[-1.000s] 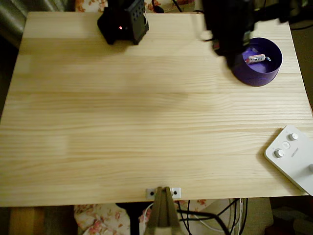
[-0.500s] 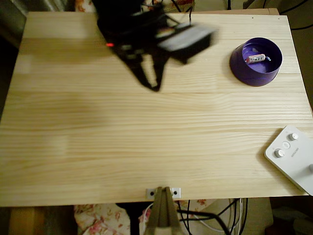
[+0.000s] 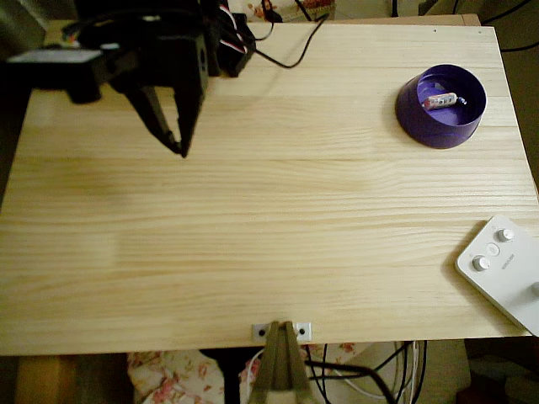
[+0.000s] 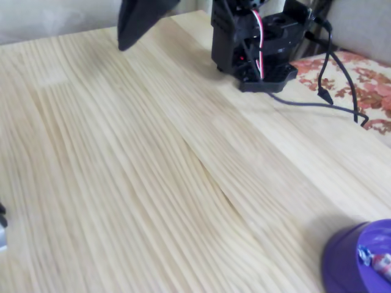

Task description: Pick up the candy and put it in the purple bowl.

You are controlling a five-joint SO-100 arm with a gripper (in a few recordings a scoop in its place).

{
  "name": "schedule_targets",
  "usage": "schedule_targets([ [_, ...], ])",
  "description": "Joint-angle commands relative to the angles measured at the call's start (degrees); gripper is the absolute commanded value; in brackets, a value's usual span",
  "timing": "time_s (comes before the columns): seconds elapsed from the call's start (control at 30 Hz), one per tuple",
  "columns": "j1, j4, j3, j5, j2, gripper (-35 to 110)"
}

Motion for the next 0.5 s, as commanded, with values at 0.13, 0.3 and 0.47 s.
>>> schedule_targets([
  [0.13, 3.08, -0.79, 9.58, 1.05, 13.89, -1],
  [0.3, 4.39, -0.88, 13.97, 0.18, 17.40, -1],
  [0.47, 5.19, 1.67, 20.39, 0.00, 26.63, -1],
])
